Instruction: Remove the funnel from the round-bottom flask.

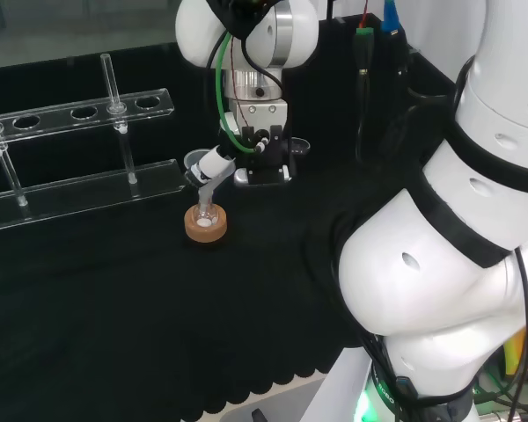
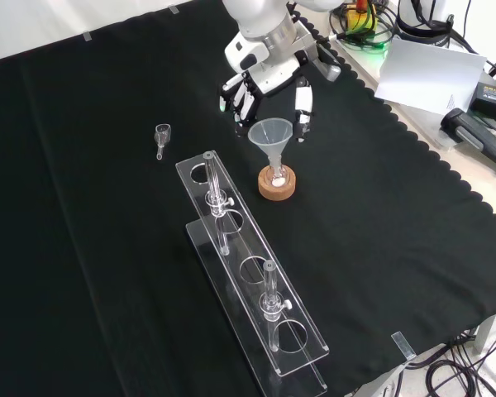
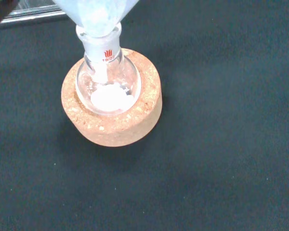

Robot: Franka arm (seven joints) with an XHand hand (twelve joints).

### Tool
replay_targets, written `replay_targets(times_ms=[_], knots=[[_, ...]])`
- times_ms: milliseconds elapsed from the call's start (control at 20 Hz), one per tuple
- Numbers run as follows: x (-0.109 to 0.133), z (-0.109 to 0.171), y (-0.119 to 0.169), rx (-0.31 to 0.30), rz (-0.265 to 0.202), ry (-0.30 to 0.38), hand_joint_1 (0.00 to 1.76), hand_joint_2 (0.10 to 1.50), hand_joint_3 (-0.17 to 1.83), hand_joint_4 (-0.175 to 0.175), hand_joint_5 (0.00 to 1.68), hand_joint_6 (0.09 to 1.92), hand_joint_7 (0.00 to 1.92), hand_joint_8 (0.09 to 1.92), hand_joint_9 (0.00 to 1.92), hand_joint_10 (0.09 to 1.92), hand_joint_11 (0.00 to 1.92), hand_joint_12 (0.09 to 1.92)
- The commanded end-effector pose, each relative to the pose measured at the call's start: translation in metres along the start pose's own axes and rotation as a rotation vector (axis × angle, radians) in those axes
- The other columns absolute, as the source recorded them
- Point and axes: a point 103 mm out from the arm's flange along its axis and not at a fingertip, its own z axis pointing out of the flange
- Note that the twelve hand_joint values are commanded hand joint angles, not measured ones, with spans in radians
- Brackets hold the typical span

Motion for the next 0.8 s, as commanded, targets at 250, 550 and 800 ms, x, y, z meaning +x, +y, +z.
replay_targets(times_ms=[250,550,800], knots=[[0.014,-0.003,-0.004,-0.097,0.0,-0.043,0.77,0.59,0.33,0.095,0.83,0.09,1.12,0.15,0.69,0.39,0.0,1.07],[0.021,-0.007,-0.007,-0.139,0.012,-0.073,0.81,0.55,0.43,0.11,0.87,0.09,1.18,0.12,0.75,0.35,0.0,1.18],[0.023,-0.011,-0.009,-0.167,0.021,-0.073,0.83,0.54,0.46,0.122,0.9,0.09,1.21,0.11,0.78,0.33,0.0,1.24]])
